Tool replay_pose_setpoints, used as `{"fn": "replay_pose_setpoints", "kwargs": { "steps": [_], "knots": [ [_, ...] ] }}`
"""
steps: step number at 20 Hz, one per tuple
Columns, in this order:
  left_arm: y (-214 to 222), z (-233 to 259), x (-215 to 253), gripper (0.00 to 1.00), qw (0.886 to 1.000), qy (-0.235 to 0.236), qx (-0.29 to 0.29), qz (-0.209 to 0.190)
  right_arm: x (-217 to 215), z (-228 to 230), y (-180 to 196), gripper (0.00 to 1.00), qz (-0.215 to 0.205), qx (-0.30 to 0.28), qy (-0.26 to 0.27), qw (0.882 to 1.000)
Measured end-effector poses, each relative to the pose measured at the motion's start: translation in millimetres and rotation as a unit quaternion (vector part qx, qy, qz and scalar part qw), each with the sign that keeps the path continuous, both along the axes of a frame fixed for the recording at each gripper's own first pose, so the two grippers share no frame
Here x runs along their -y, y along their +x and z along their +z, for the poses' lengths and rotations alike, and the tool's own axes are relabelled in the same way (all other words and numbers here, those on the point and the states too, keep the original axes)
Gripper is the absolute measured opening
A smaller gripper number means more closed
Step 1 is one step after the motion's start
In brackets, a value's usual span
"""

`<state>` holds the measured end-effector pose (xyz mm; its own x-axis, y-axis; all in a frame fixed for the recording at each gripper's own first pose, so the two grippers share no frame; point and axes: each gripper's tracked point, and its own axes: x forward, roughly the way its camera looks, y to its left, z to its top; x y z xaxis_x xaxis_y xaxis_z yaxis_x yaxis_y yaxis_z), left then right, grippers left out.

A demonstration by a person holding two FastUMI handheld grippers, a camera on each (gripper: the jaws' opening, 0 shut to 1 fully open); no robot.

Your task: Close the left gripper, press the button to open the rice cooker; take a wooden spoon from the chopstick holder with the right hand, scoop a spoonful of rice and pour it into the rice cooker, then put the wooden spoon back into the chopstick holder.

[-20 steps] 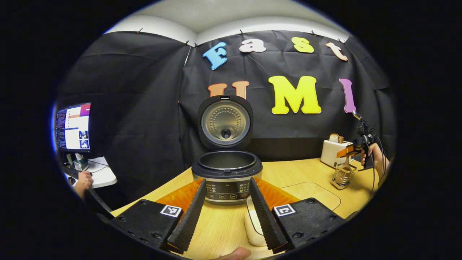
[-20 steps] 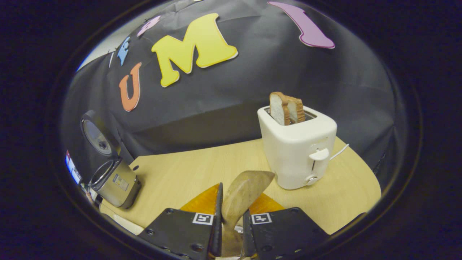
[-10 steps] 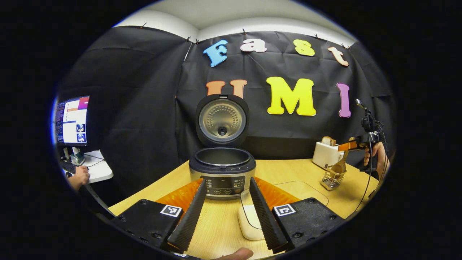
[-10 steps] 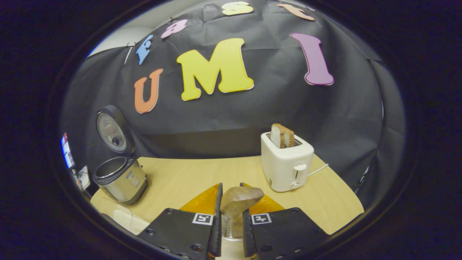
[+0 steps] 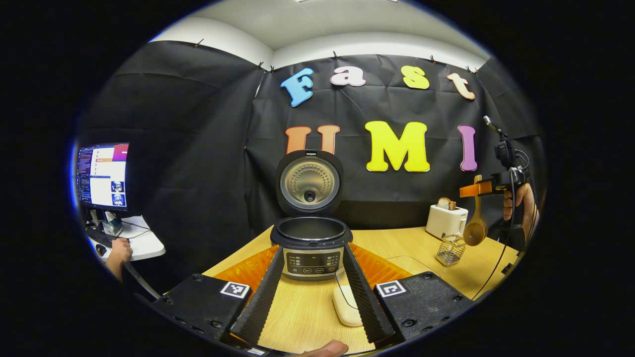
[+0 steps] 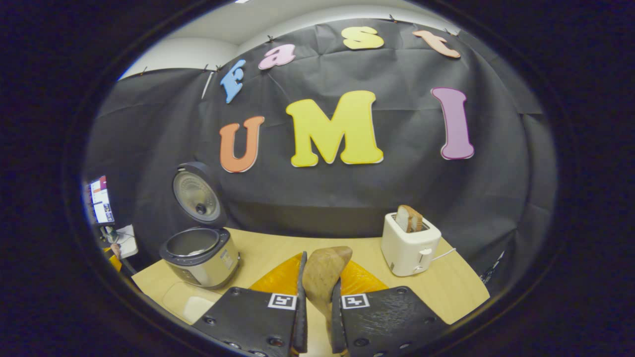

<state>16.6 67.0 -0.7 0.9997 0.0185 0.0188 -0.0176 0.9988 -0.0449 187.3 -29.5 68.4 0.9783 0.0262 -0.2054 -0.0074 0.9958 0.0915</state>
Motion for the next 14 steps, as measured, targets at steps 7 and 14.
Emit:
{"fn": "replay_pose_setpoints", "kwargs": {
  "steps": [7,14],
  "knots": [
    [-1,-7,-27,0.77,1.000,-0.011,-0.010,0.018,-123,17,-26,0.18,0.085,0.018,-0.029,0.996],
    [-5,1,-42,0.78,0.999,-0.020,0.006,0.036,-195,-2,-15,0.18,0.096,0.029,-0.014,0.995]
  ]
}}
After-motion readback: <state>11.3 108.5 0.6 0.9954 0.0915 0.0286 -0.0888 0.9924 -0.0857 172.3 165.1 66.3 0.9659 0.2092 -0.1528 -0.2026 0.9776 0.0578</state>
